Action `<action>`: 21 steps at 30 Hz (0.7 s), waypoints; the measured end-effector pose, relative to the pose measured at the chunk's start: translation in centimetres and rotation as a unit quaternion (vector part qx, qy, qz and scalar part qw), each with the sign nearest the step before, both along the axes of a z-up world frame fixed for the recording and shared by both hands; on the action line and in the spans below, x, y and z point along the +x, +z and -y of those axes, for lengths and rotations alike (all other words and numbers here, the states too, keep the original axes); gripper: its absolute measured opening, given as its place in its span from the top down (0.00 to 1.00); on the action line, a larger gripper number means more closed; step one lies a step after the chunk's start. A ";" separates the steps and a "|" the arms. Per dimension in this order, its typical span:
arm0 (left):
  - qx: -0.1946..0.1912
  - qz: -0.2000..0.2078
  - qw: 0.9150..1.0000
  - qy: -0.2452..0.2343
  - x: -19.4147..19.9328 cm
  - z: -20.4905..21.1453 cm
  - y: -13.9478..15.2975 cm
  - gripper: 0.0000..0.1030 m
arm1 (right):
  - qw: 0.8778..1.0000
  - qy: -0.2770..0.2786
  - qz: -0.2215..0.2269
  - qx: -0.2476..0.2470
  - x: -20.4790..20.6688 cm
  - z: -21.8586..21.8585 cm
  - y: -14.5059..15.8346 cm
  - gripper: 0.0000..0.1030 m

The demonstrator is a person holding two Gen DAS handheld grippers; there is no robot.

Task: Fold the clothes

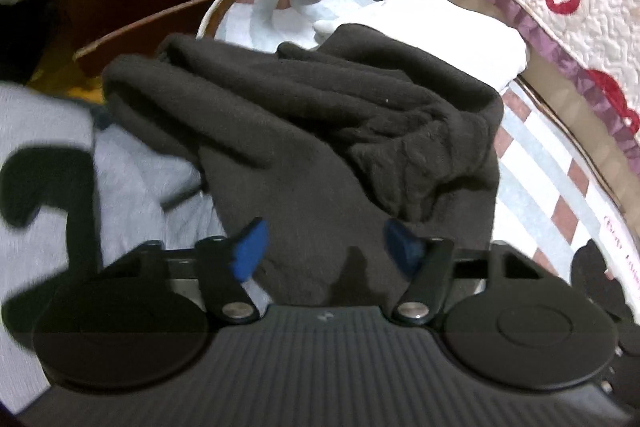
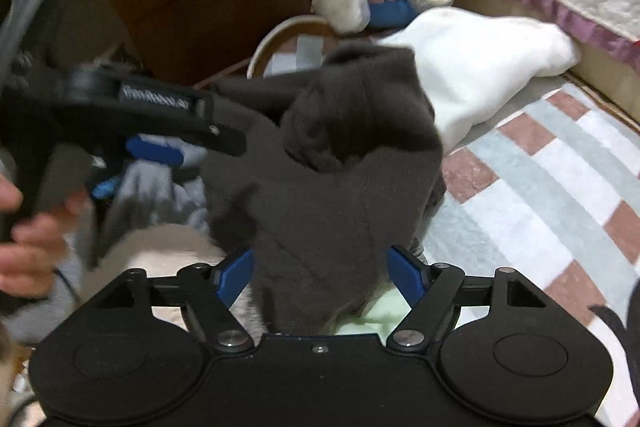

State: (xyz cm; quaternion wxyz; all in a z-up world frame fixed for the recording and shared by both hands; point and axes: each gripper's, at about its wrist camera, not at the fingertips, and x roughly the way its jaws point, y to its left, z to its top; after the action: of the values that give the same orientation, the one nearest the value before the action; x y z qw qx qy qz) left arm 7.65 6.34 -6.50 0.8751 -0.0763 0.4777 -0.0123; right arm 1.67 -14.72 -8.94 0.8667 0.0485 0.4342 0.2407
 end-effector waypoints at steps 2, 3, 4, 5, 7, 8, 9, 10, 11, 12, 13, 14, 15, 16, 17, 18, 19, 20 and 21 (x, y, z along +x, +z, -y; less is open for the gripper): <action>0.015 0.008 1.000 -0.014 0.4 0.6 -0.1 0.45 | 1.000 -0.009 -0.019 0.011 1.5 0.1 -1.7 0.22; 0.016 0.009 1.000 -0.019 0.6 0.8 -0.2 0.45 | 0.999 -0.029 -0.037 0.026 2.2 0.5 -2.7 0.22; 0.013 0.007 1.000 -0.024 1.0 1.0 -0.4 0.45 | 0.996 -0.049 -0.056 0.043 3.0 0.8 -3.8 0.21; 0.011 0.004 0.999 -0.032 1.4 1.4 -0.7 0.45 | 0.992 -0.071 -0.077 0.069 3.7 1.2 -5.0 0.21; 0.011 -0.003 0.998 -0.054 2.6 2.7 -1.4 0.45 | 0.979 -0.113 -0.114 0.123 4.8 1.8 -7.1 0.21; 0.011 -0.006 0.998 -0.065 3.3 3.3 -1.8 0.44 | 0.970 -0.126 -0.133 0.159 5.3 2.1 -8.2 0.22; 0.011 -0.009 0.997 -0.077 3.9 4.0 -2.1 0.43 | 0.960 -0.126 -0.146 0.202 5.6 2.3 -9.2 0.42; 0.019 -0.011 0.996 -0.083 4.6 4.6 -2.6 0.40 | 0.956 -0.122 -0.147 0.224 5.7 2.4 -9.5 0.72; 0.037 -0.012 0.996 -0.085 5.5 5.4 -3.0 0.36 | 0.957 -0.115 -0.136 0.228 5.7 2.5 -9.4 0.81; 0.055 -0.013 0.995 -0.086 6.3 6.1 -3.5 0.31 | 0.963 -0.106 -0.109 0.221 5.4 2.5 -8.8 0.83; 0.069 -0.014 0.994 -0.085 7.1 6.7 -4.0 0.21 | 0.970 -0.099 -0.070 0.212 4.8 2.6 -7.8 0.84; 0.073 -0.018 0.994 -0.083 7.8 7.0 -4.5 0.19 | 0.974 -0.092 -0.034 0.203 4.2 2.8 -6.9 0.85; 0.071 -0.022 0.994 -0.086 8.5 7.3 -4.9 0.19 | 0.976 -0.091 -0.014 0.200 3.6 3.2 -6.0 0.86; 0.058 -0.026 0.994 -0.092 9.0 7.5 -5.3 0.23 | 0.974 -0.096 0.000 0.205 3.0 3.8 -5.3 0.87; 0.023 -0.031 0.994 -0.106 9.4 7.7 -5.4 0.48 | 0.973 -0.101 0.013 0.208 2.4 4.4 -4.6 0.87; -0.021 -0.035 0.992 -0.123 9.5 7.8 -5.4 0.80 | 0.972 -0.109 0.024 0.206 1.9 5.1 -3.9 0.87; -0.060 -0.034 0.988 -0.142 9.5 8.2 -5.1 0.85 | 0.972 -0.116 0.034 0.203 1.4 5.8 -3.3 0.87; -0.079 -0.026 0.984 -0.160 9.1 8.9 -4.4 0.85 | 0.971 -0.123 0.043 0.202 0.9 6.5 -2.7 0.87; -0.081 -0.012 0.981 -0.173 8.6 9.7 -3.6 0.85 | 0.968 -0.123 0.044 0.212 0.5 7.4 -2.2 0.87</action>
State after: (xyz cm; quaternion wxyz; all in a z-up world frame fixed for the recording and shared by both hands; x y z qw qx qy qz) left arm 16.24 -3.39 -10.05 0.8449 -0.0634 0.4913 -0.2017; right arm 2.12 -22.12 -11.15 0.8779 0.2736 0.3250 0.2211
